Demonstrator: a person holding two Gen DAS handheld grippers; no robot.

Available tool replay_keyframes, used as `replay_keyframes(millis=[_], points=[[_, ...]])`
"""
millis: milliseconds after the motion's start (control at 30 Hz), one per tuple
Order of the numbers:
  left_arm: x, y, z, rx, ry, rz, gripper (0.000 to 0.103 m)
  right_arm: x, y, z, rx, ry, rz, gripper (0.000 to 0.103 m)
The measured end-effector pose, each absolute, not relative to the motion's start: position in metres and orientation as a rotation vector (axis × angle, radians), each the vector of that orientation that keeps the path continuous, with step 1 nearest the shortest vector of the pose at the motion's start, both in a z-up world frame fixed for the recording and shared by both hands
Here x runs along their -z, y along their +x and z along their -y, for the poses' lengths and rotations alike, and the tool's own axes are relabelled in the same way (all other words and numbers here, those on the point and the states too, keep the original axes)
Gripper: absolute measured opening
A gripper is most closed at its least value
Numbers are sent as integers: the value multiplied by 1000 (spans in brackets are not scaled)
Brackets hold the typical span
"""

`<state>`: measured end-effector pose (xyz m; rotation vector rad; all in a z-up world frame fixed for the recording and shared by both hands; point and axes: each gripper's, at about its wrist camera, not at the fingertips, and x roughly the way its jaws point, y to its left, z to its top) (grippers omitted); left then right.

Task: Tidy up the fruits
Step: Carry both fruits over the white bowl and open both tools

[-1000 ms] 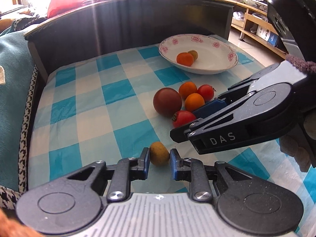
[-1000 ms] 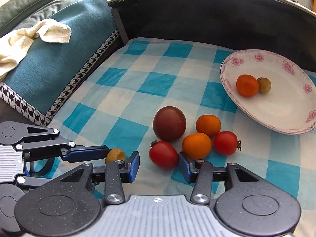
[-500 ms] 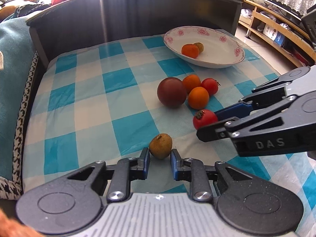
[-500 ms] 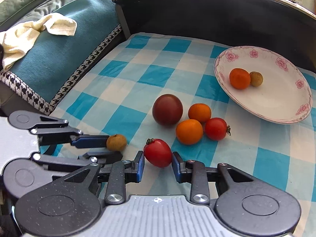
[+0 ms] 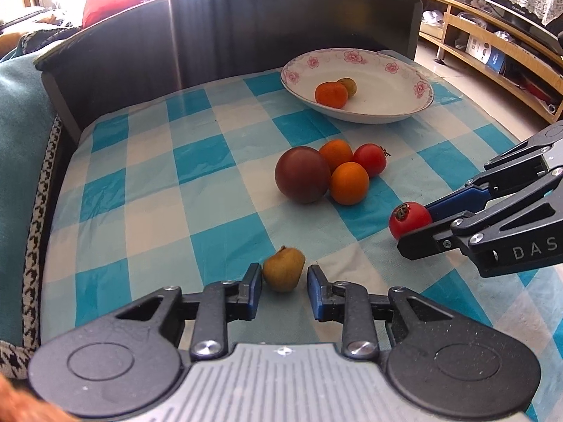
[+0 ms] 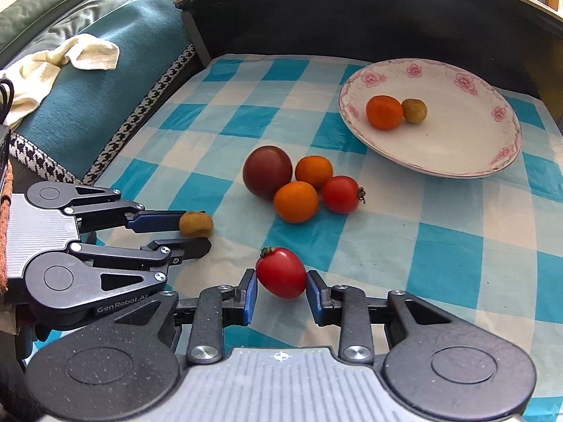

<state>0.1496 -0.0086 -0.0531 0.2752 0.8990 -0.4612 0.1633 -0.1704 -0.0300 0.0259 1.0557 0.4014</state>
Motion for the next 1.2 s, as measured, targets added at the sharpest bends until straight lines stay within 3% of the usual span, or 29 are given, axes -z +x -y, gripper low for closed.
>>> replay_keyframes(millis=[433,1200], points=[[49,149,14,459,280,-896,36,33,168,168,-380,9,-1063,25],[9,177,74,457,227,-814,36,-9,178,200,-228,-16,-917,25]])
